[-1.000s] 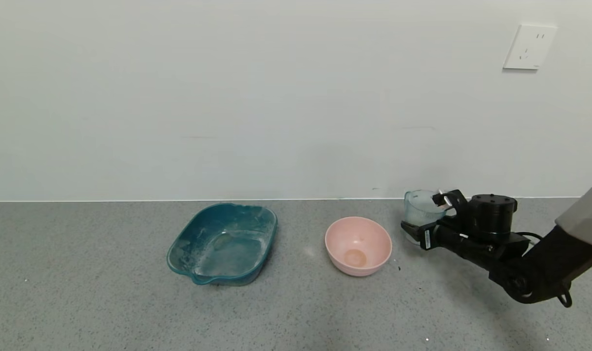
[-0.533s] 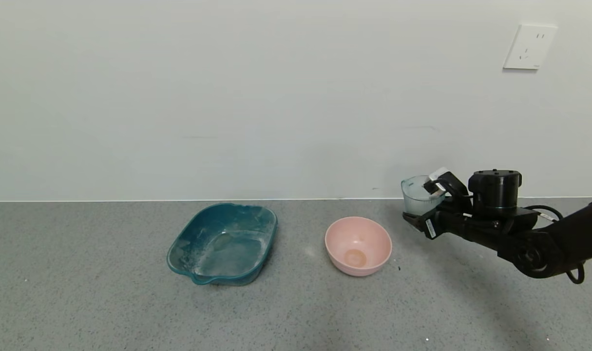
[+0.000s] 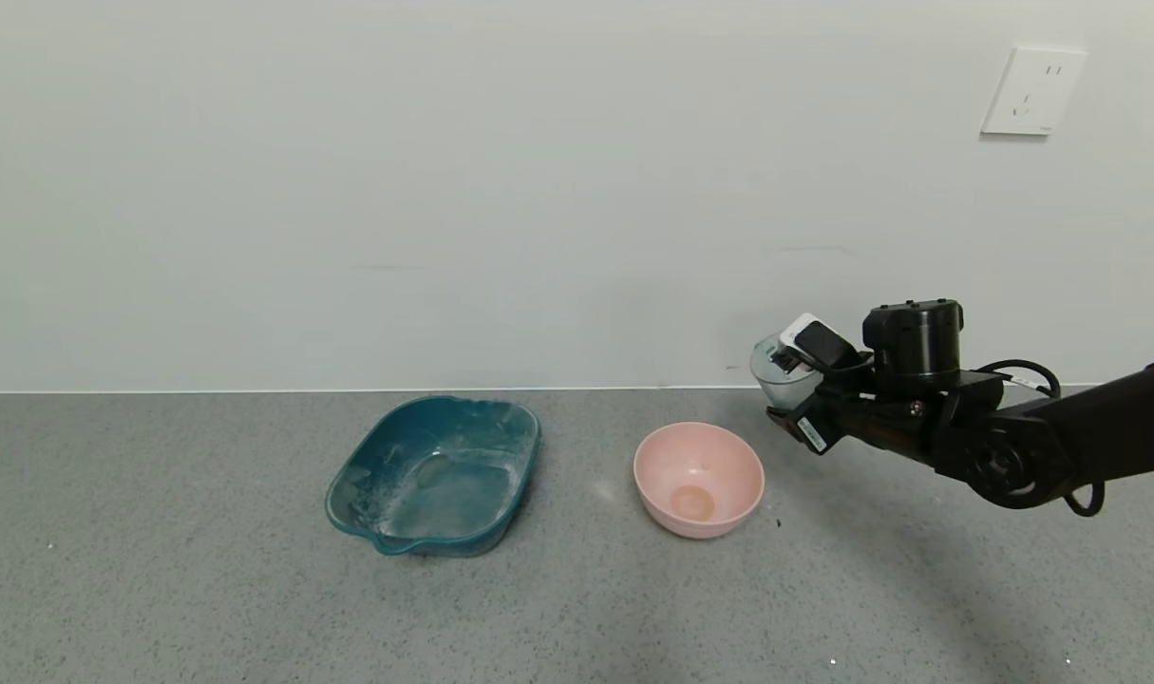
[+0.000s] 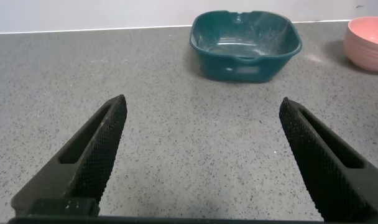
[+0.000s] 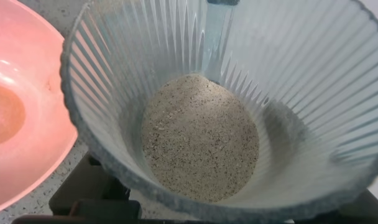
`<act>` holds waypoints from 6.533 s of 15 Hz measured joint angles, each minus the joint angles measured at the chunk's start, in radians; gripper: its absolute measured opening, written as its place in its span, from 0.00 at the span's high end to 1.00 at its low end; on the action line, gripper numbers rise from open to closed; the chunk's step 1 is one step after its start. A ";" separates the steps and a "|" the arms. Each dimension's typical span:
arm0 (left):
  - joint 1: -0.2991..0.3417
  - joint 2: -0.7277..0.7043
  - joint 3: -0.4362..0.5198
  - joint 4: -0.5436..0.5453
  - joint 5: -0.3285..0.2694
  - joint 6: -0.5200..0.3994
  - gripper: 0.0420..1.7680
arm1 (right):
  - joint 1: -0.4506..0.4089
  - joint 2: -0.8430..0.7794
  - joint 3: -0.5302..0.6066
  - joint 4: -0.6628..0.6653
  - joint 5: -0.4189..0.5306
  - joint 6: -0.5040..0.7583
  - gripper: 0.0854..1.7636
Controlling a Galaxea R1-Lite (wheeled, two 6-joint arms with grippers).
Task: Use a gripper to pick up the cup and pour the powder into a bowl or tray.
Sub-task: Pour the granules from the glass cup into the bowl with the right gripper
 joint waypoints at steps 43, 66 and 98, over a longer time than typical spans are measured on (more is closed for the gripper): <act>0.000 0.000 0.000 0.000 0.000 0.000 0.00 | 0.218 0.031 -0.066 0.098 -0.402 -0.972 0.25; 0.000 0.000 0.000 -0.001 0.000 0.000 0.00 | 0.290 0.039 -0.080 0.097 -0.532 -1.179 0.25; 0.000 0.000 0.000 0.000 0.000 0.000 0.00 | 0.314 0.054 -0.078 0.076 -0.567 -1.194 0.25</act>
